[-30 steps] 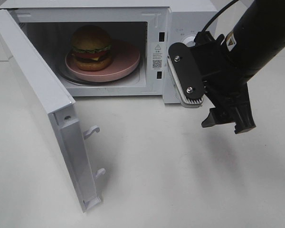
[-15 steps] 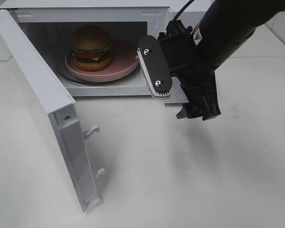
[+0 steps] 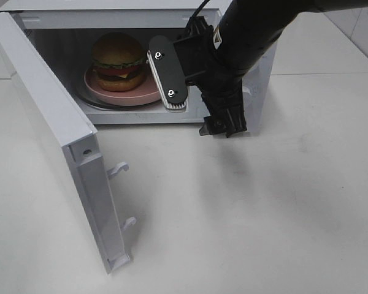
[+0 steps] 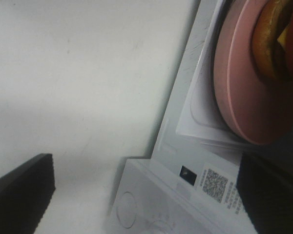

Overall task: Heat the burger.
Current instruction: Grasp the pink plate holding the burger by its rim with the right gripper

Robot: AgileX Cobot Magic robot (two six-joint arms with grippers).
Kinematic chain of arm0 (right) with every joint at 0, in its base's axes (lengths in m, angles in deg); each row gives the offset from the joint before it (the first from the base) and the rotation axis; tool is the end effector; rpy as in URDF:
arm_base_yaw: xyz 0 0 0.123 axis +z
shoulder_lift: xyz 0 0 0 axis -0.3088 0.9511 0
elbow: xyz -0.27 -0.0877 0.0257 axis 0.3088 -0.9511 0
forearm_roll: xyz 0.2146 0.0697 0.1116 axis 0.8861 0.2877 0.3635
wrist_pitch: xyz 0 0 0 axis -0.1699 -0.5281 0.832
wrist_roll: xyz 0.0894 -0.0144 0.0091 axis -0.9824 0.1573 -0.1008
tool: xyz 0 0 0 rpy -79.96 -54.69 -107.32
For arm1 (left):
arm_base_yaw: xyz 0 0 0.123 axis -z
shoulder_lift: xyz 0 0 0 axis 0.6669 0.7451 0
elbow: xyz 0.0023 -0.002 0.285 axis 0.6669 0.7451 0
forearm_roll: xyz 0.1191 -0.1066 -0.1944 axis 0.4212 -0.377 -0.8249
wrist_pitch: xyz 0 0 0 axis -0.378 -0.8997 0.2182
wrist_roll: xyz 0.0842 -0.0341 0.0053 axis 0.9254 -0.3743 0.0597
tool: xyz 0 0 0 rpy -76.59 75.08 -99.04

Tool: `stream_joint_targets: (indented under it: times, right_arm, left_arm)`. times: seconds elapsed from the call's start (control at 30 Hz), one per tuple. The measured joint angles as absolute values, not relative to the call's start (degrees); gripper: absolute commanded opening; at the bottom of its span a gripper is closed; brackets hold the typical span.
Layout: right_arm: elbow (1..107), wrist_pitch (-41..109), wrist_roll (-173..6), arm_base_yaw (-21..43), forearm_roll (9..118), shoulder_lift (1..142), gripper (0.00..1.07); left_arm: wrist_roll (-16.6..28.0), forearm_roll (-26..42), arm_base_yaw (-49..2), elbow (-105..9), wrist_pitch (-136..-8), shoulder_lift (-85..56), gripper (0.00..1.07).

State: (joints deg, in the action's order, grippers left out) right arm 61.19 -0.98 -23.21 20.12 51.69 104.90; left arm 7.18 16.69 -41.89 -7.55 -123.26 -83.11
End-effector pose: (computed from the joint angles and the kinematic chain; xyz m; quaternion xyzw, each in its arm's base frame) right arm 0.3144 0.2344 0.2428 -0.7821 0.5358 -0.1468 0.2822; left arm -0.0092 -0.0084 0.2813 0.0420 0.8503 -0.0279 0.5239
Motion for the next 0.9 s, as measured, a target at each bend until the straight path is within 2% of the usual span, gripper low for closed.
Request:
stream_joint_targets:
  times: [0.9]
  right_arm:
    - [76.7, 5.0, -26.1, 21.4, 51.7, 121.5, 0.94]
  left_arm:
    - [7.2, 16.7, -41.9, -7.5, -123.3, -83.1, 0.98]
